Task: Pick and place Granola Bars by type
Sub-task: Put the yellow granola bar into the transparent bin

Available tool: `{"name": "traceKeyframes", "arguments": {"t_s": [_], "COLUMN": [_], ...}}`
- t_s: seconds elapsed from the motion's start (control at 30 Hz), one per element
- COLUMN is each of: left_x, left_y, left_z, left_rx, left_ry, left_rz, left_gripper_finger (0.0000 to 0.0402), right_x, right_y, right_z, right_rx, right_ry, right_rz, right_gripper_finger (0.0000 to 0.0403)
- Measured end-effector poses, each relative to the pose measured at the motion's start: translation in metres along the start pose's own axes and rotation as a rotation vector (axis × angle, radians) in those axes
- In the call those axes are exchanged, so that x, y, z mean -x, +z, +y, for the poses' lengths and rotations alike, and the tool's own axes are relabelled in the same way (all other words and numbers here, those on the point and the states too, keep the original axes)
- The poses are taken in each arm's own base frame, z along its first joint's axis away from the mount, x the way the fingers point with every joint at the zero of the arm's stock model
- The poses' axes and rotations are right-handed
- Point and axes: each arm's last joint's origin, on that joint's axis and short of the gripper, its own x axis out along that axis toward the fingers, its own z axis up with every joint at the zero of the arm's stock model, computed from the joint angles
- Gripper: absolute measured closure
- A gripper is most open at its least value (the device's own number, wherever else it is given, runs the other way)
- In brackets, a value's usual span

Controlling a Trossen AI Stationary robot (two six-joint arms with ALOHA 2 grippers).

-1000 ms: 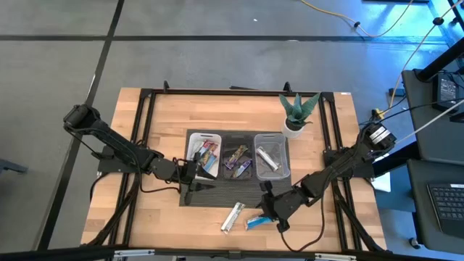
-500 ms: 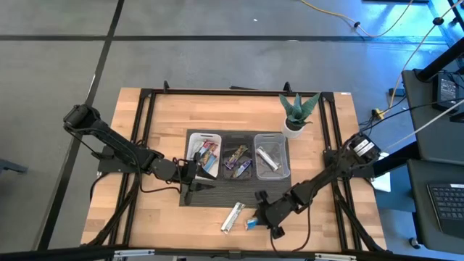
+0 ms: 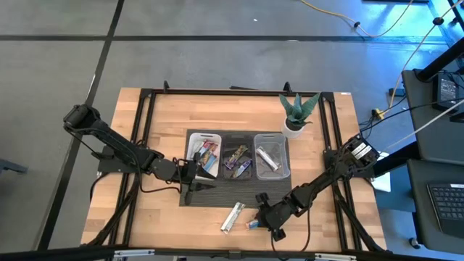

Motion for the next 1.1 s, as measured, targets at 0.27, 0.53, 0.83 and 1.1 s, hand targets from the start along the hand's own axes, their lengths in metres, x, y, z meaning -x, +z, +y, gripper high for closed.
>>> {"name": "traceKeyframes", "arguments": {"t_s": [0.27, 0.53, 0.83, 1.1], "left_x": [0.000, 0.000, 0.000, 0.000], "left_y": [0.000, 0.000, 0.000, -0.001], "left_z": [0.000, 0.000, 0.000, 0.000], "left_rx": [0.000, 0.000, -0.001, -0.004], "left_ry": [0.000, 0.000, 0.000, 0.002], "left_rz": [0.000, 0.000, 0.004, 0.011], "left_gripper_finger": [0.0269, 0.0269, 0.0272, 0.0272], "right_x": [0.000, 0.009, 0.062, 0.066], "right_y": [0.000, 0.002, 0.021, 0.028], "right_z": [0.000, 0.000, -0.024, -0.024], "right_rx": [0.001, 0.009, -0.059, -0.079], "right_ry": [-0.001, 0.006, -0.184, -0.082], "right_rz": [0.003, 0.013, 0.003, -0.035], "right_gripper_finger": [0.0283, 0.0293, 0.0293, 0.0293]}}
